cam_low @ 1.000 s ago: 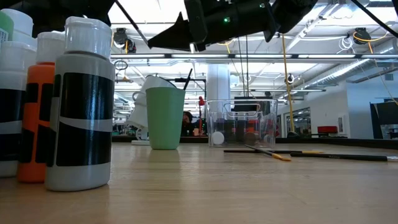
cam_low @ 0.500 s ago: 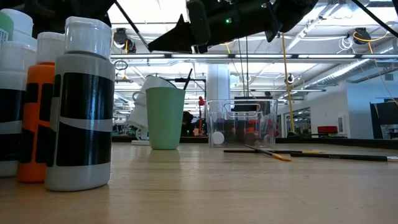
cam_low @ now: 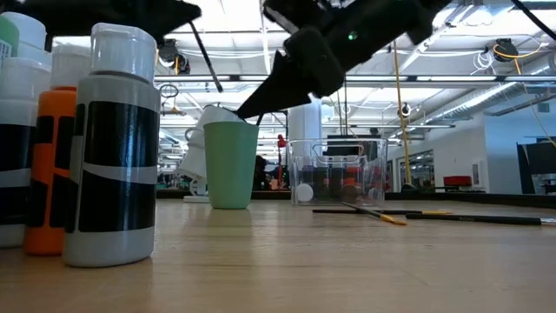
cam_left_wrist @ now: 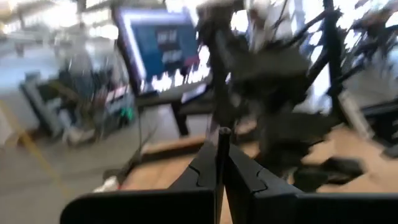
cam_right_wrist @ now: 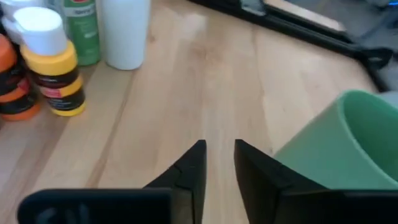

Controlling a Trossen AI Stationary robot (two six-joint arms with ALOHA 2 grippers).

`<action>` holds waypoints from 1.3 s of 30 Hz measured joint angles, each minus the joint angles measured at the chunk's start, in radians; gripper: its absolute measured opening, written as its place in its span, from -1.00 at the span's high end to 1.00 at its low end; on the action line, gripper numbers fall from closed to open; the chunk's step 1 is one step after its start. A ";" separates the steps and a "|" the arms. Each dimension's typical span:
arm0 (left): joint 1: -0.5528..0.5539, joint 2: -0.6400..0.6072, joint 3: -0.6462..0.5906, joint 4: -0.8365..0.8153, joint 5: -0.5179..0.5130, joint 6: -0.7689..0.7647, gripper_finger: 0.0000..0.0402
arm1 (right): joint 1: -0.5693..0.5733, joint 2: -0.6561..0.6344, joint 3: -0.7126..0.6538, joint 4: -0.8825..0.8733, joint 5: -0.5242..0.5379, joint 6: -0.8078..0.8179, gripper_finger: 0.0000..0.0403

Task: Pick & Place Paint Supplies
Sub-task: Put the silver paintbrush into the green cup

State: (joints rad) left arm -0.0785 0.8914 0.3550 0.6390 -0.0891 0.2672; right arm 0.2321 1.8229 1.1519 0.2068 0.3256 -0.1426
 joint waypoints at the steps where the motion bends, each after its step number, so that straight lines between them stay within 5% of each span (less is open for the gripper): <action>1: 0.005 0.020 0.035 -0.054 -0.013 -0.001 0.99 | 0.022 0.000 0.000 -0.002 0.044 -0.002 0.59; 4: 0.016 0.101 0.117 -0.132 -0.019 -0.019 0.99 | 0.095 -0.023 -0.001 -0.017 0.137 -0.047 0.60; 10: 0.069 0.281 0.195 -0.146 -0.073 -0.046 0.99 | 0.195 -0.078 -0.035 0.008 0.150 -0.098 0.76; 18: 0.143 0.419 0.239 -0.114 -0.089 -0.117 1.00 | 0.264 -0.190 -0.291 0.255 0.214 -0.139 0.98; 28: 0.199 0.425 0.245 -0.247 -0.159 -0.223 1.00 | 0.268 -0.301 -0.621 0.663 0.143 -0.245 0.99; 39: 0.227 0.437 0.244 -0.325 -0.170 -0.284 1.00 | 0.241 -0.343 -0.681 0.818 0.141 -0.362 0.99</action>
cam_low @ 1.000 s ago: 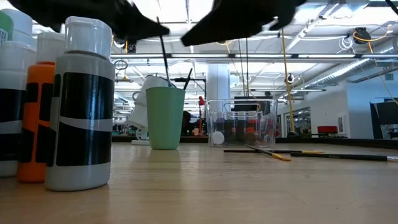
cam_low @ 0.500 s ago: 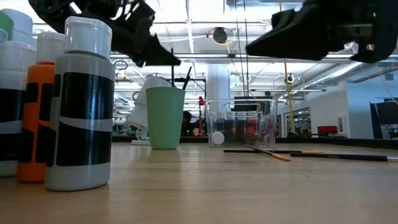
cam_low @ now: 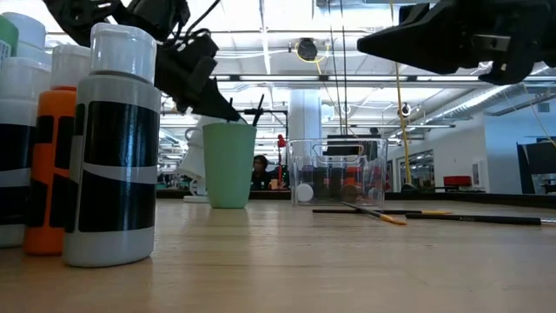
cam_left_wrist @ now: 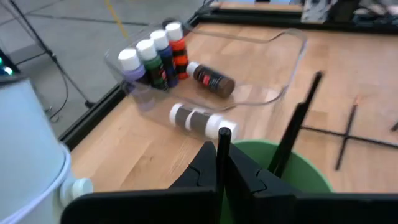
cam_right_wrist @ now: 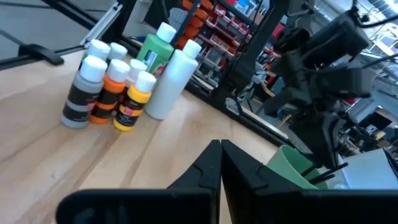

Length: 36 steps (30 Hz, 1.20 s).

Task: Pick & Place Paint Supplies
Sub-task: Put the silver paintbrush into the green cup

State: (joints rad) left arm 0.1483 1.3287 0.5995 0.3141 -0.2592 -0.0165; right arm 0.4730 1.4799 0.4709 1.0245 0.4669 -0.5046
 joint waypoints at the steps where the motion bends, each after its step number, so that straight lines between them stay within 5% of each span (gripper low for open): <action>1: 0.006 0.006 0.000 -0.005 -0.002 -0.005 1.00 | -0.001 0.000 0.000 0.001 0.000 -0.005 0.99; 17: 0.043 0.106 -0.001 0.053 0.080 -0.035 0.90 | -0.002 0.000 0.000 0.004 0.001 -0.092 0.99; 29: 0.010 0.090 -0.003 0.073 0.076 0.025 0.42 | -0.002 0.001 0.000 0.011 0.003 -0.113 0.99; 36: 0.000 -0.020 -0.003 0.062 0.047 0.057 0.19 | -0.002 0.001 0.000 0.011 0.003 -0.113 0.99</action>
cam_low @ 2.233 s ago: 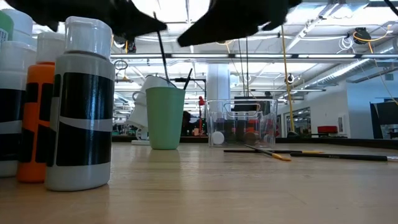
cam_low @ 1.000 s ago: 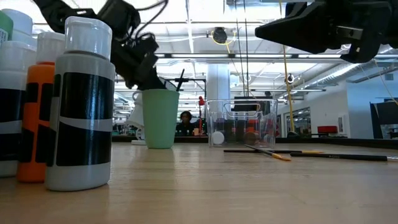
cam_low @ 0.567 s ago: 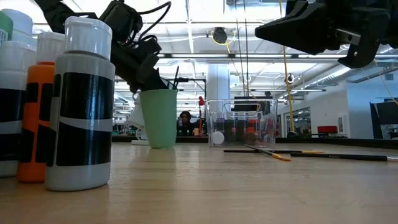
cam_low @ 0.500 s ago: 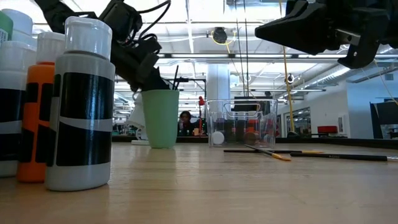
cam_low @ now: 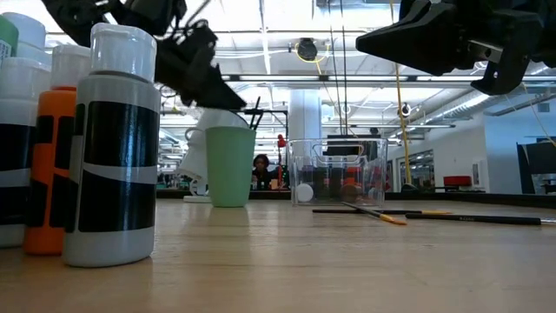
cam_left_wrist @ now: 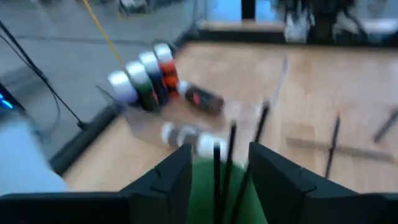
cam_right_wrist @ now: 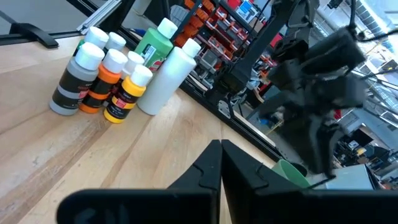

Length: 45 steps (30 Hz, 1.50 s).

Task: Pick & Place Paint Supplies
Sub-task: Put the silver paintbrush into the green cup

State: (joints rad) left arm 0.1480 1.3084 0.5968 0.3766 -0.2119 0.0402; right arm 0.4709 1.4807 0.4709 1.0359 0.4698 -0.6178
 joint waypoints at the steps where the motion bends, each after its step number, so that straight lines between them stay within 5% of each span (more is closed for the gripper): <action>1: -0.001 -0.026 0.000 -0.004 -0.003 0.003 0.17 | 0.000 0.000 0.000 0.000 0.000 0.000 0.99; 8: -0.087 -0.350 0.001 -0.263 -0.020 0.050 0.16 | 0.000 0.000 0.000 -0.002 0.000 0.019 0.99; 13: -0.226 -0.659 -0.003 -0.545 -0.204 0.078 0.32 | 0.000 0.000 0.000 -0.007 0.000 0.055 0.99; 20: -0.260 -0.910 -0.175 -0.495 -0.084 0.150 0.80 | -0.019 0.000 0.000 0.157 -0.003 0.181 0.99; 25: -0.232 -0.940 -0.446 -0.064 -0.059 0.240 0.95 | -0.096 -0.119 0.007 0.068 -0.002 0.348 1.00; 31: -0.201 -0.940 -0.517 -0.095 -0.042 0.225 0.97 | -0.142 -0.317 0.026 -0.308 -0.002 0.478 1.00; 45: -0.200 -0.942 -0.510 -0.089 -0.027 0.325 0.99 | -0.142 -0.382 0.025 -0.509 -0.001 0.637 0.98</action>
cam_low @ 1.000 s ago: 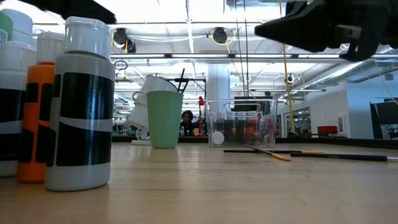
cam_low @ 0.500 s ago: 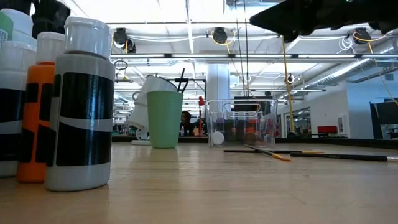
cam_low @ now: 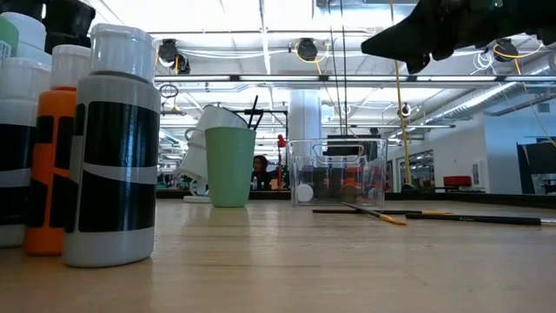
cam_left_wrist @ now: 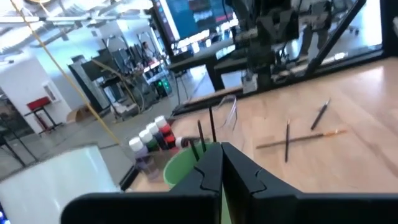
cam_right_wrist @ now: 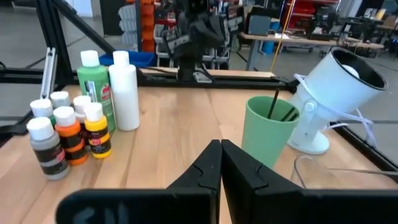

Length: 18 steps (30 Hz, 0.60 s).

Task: Pick & Place Paint Supplies
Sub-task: Put the silver paintbrush into the green cup

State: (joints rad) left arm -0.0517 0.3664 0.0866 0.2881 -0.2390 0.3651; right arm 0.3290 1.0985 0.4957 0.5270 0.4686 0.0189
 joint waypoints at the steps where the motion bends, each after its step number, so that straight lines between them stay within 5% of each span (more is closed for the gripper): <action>1: 0.000 0.000 0.003 0.006 0.009 -0.001 0.99 | 0.000 0.000 -0.002 0.004 0.000 0.000 0.98; 18: 0.000 -0.001 0.003 0.045 0.008 -0.155 0.98 | 0.000 0.001 -0.230 0.316 0.001 0.048 0.98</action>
State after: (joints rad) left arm -0.0517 0.3653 0.0895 0.3334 -0.2307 0.2096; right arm 0.3290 1.0996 0.2654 0.8426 0.4698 0.0664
